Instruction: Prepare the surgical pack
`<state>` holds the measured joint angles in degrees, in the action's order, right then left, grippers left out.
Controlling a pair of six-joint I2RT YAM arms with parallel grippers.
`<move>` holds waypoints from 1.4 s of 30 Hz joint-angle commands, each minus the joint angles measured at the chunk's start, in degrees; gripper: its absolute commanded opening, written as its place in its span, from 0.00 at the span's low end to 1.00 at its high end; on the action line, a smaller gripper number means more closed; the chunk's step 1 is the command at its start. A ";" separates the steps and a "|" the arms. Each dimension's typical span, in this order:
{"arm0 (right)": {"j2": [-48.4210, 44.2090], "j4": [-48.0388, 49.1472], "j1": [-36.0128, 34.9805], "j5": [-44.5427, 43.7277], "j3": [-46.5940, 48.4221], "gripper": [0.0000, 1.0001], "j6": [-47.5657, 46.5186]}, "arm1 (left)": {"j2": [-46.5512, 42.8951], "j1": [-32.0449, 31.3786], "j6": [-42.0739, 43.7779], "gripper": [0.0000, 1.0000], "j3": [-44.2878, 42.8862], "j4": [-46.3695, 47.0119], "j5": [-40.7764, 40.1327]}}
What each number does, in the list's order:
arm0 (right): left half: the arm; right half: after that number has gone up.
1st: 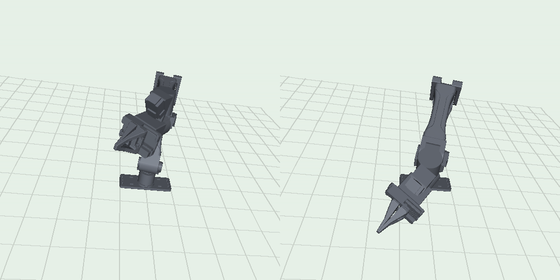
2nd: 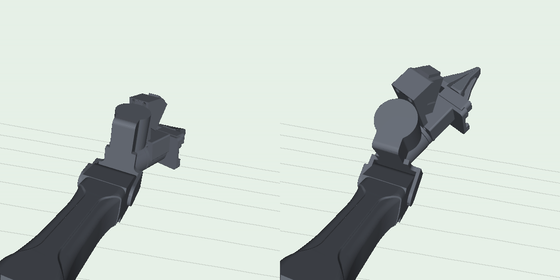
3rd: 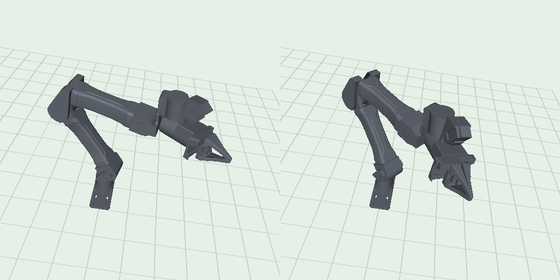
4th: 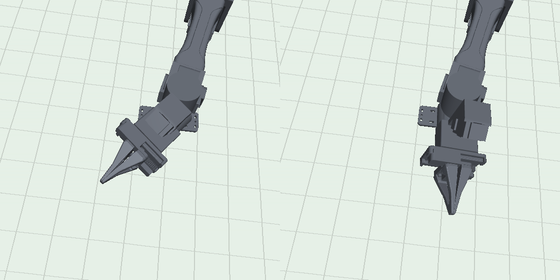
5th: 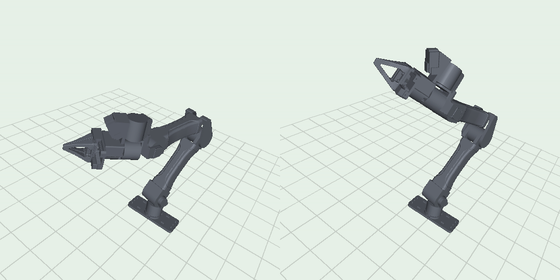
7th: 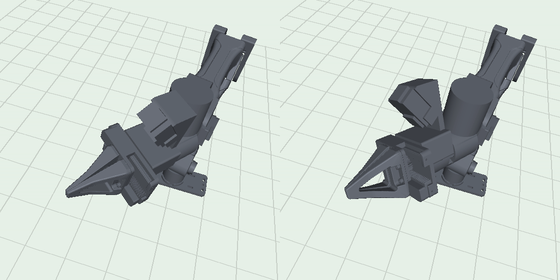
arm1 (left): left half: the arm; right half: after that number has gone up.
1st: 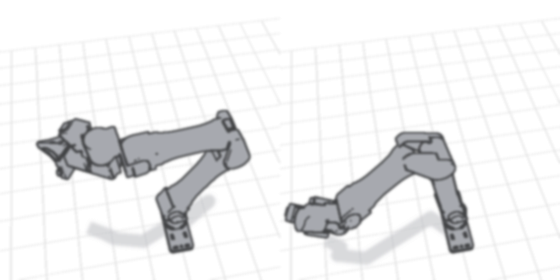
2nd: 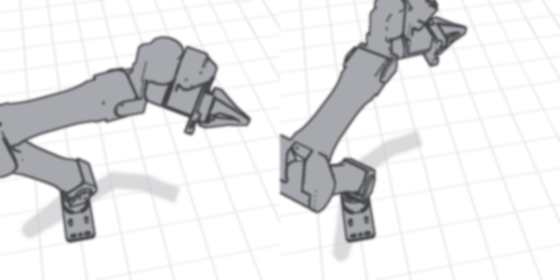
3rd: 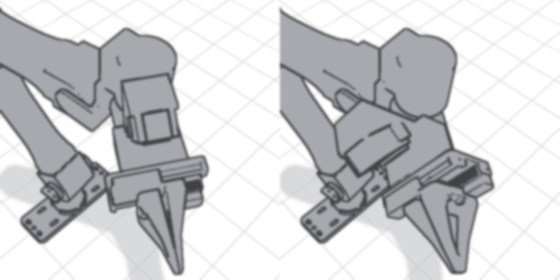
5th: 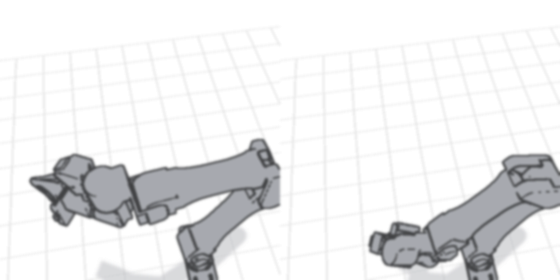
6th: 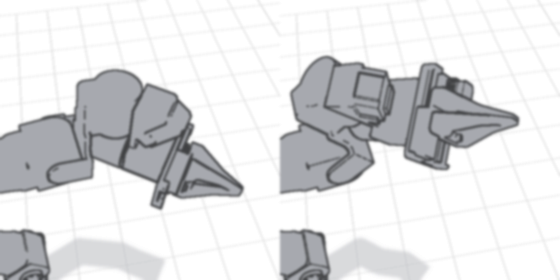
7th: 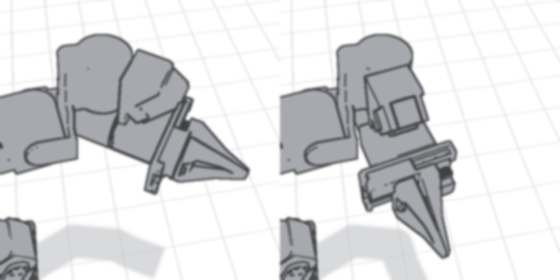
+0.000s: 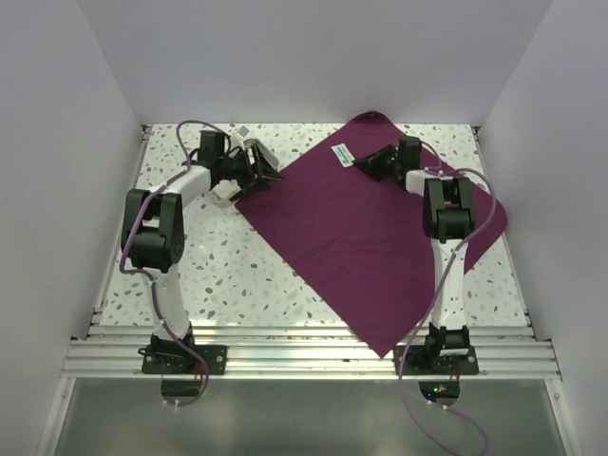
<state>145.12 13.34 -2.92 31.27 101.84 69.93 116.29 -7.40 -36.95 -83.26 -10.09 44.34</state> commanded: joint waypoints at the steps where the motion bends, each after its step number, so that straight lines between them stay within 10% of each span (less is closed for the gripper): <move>1: -2.74 1.68 -0.25 0.72 -2.88 0.00 -0.23 | -1.68 0.28 -2.77 0.68 2.22 5.86 3.38; 25: -53.07 10.13 -11.05 1.44 -45.41 0.00 11.89 | -14.68 -10.78 -44.15 0.84 24.37 41.45 -4.51; 42: -64.35 11.18 -21.16 -4.63 -54.20 0.00 14.80 | -24.97 -13.96 -66.84 0.84 39.76 50.16 -10.94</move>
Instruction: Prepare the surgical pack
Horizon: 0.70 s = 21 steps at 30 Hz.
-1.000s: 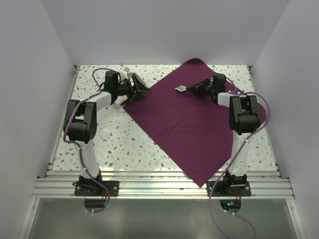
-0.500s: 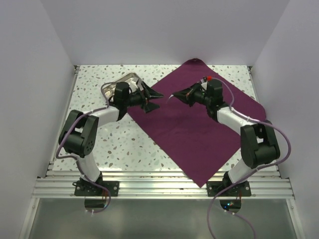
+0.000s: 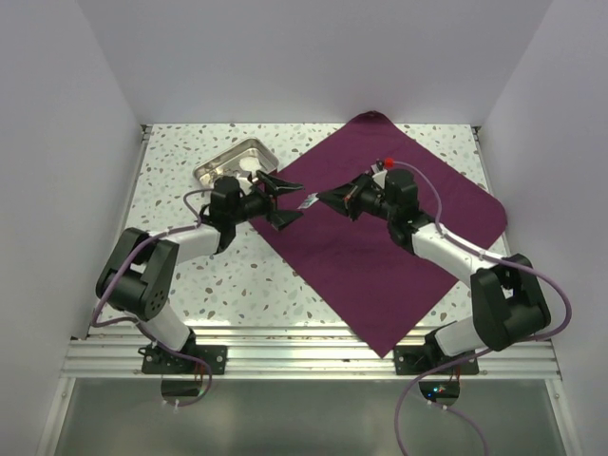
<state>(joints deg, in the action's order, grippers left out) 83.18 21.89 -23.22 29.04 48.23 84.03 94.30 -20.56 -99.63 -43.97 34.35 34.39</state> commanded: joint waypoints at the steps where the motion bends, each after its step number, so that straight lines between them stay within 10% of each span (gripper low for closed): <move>1: -2.41 2.89 -1.21 -2.67 -0.59 0.00 0.70 | -3.07 -0.97 -5.56 0.84 0.63 6.25 -0.82; 21: -0.30 0.70 -2.88 -4.26 5.91 0.00 -4.22 | -5.80 -2.47 -12.15 0.89 3.45 5.11 1.47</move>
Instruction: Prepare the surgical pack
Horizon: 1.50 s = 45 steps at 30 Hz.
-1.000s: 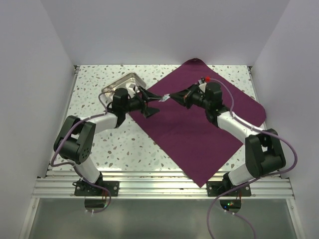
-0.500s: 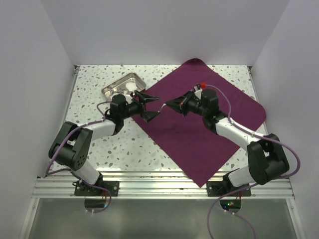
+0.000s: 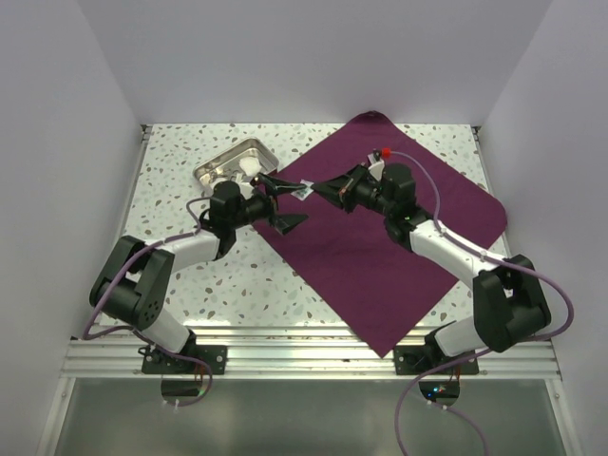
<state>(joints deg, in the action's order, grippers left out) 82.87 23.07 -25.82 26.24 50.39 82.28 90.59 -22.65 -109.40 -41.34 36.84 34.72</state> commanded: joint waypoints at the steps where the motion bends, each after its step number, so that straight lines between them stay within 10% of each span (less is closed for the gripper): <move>1: 0.62 0.04 -0.63 -1.19 3.84 0.00 -2.30 | -1.91 -0.37 -2.57 0.89 0.56 3.58 1.14; 25: 1.86 -4.34 -1.95 1.89 -0.73 0.00 -2.39 | 6.00 2.44 -3.36 0.66 -2.87 12.46 4.13; 45: 14.77 -7.69 -1.77 6.63 11.04 0.03 -4.49 | 12.86 6.65 3.23 0.18 -6.99 14.32 7.82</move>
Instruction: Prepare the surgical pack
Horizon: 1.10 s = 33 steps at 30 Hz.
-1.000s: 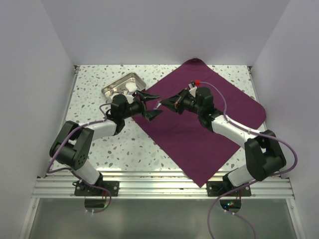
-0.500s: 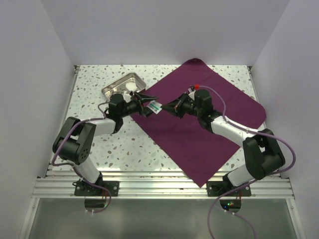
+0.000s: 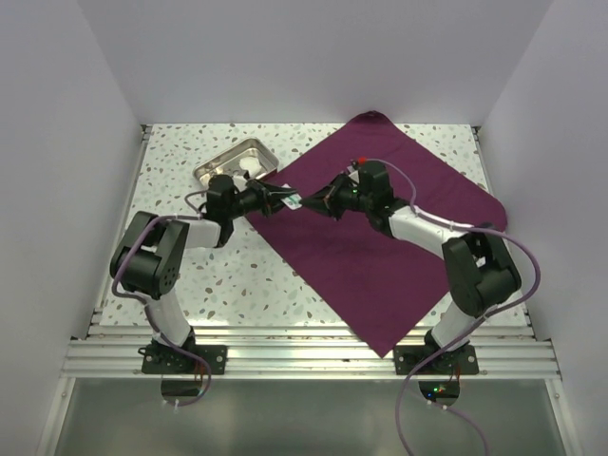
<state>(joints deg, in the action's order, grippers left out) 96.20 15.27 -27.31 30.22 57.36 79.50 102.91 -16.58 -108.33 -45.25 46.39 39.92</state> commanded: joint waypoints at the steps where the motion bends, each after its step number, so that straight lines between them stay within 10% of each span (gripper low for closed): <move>1: 1.70 -0.93 -0.03 3.26 4.86 0.08 -3.29 | 0.71 1.10 3.64 0.17 -3.78 3.72 3.14; 6: 2.06 -18.22 1.99 2.04 14.87 0.42 -16.46 | 3.95 7.34 17.86 0.14 -11.85 -10.94 5.87; 21: -3.74 -35.75 13.51 1.51 14.71 0.46 -32.66 | 29.27 19.74 66.38 0.36 -60.97 -72.38 -3.62; 26: -2.69 -35.92 13.69 2.04 15.32 0.46 -32.92 | 29.02 20.62 74.49 0.68 -66.28 -80.75 -11.96; 33: -0.58 -34.52 13.69 2.92 15.32 0.46 -32.13 | 21.29 22.11 83.63 0.70 -60.33 -84.72 -23.11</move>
<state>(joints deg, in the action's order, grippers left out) 95.26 -19.77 -13.54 31.31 71.88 47.97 132.05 4.21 -32.38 -108.25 -34.57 24.45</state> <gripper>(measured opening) 0.461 0.696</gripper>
